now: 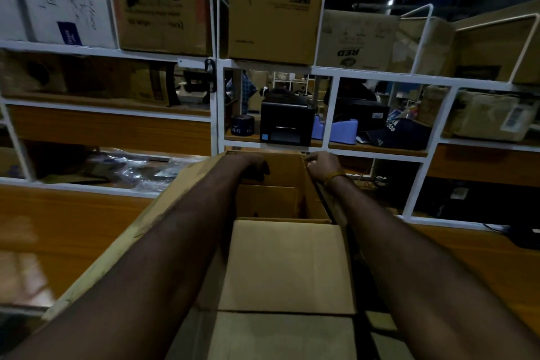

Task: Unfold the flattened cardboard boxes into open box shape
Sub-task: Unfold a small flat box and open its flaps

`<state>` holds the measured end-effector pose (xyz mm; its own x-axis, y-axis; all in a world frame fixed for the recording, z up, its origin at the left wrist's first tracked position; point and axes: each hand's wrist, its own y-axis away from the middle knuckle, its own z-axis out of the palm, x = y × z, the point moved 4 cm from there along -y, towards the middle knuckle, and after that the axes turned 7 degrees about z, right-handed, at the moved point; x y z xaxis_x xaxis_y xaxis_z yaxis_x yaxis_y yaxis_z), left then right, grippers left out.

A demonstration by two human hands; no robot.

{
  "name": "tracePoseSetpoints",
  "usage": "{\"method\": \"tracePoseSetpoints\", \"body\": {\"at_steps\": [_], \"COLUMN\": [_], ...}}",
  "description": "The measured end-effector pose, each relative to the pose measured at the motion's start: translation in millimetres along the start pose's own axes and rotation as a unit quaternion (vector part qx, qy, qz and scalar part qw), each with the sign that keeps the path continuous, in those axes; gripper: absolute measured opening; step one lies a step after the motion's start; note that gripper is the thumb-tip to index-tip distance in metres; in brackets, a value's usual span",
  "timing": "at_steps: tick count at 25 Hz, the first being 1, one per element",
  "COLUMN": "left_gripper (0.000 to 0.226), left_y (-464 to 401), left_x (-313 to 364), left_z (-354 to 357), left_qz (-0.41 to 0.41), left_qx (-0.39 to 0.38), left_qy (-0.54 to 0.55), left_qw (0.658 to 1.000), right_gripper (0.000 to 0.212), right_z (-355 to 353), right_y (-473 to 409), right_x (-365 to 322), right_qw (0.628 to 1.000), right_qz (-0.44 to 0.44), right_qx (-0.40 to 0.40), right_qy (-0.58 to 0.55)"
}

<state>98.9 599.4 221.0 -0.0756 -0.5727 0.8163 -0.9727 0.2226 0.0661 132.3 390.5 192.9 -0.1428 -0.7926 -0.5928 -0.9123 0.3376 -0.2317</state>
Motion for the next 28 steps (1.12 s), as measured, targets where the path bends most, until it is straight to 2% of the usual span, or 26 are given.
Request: {"method": "tracePoseSetpoints", "body": {"at_steps": [3,6,7,8,11,13,16,19,22,24,28], "left_gripper": [0.006,0.017,0.025,0.03,0.03,0.027,0.022,0.021,0.02,0.023,0.028], "left_y": [0.2,-6.0,-0.9,3.1,32.6,49.8,75.4,106.7,144.8,169.0,201.7], "left_x": [-7.5,-13.8,-9.9,-7.6,-1.1,2.7,16.2,30.2,45.4,50.5,47.2], "left_z": [2.7,11.2,14.6,18.5,29.5,38.3,54.3,76.8,105.7,129.0,183.8], "left_qz": [-0.039,-0.022,0.011,0.047,0.119,0.143,0.16,0.191,0.24,0.259,0.273], "left_qx": [-0.007,0.037,0.052,0.053,0.085,0.096,0.117,0.13,0.146,0.136,0.089], "left_qy": [-0.059,-0.035,-0.073,-0.14,-0.354,-0.406,-0.41,-0.364,-0.372,-0.385,-0.36], "left_qw": [0.997,0.998,0.996,0.988,0.924,0.897,0.89,0.902,0.885,0.875,0.888], "right_gripper": [0.029,0.026,0.025,0.024,0.024,0.026,0.031,0.032,0.029,0.028,0.031], "right_z": [-8.7,-11.9,-12.5,-13.1,-21.5,-30.6,-48.1,-64.6,-79.5,-88.2,-104.4], "right_y": [14.8,31.7,37.3,42.7,66.1,79.8,99.4,123.1,157.3,189.0,258.5], "right_x": [2.2,4.7,6.3,8.4,18.0,27.8,42.5,54.4,71.6,87.7,129.3], "right_qw": [1.0,1.0,1.0,1.0,0.999,0.999,0.999,0.998,0.998,0.999,0.998], "right_qz": [-0.009,-0.016,-0.017,-0.021,-0.031,-0.03,-0.017,-0.014,-0.006,0.013,0.044], "right_qx": [-0.004,-0.007,-0.006,-0.002,0.022,0.04,0.045,0.046,0.054,0.051,0.018], "right_qy": [-0.01,-0.015,-0.017,-0.02,-0.017,-0.017,-0.026,-0.029,-0.019,-0.013,0.035]}}
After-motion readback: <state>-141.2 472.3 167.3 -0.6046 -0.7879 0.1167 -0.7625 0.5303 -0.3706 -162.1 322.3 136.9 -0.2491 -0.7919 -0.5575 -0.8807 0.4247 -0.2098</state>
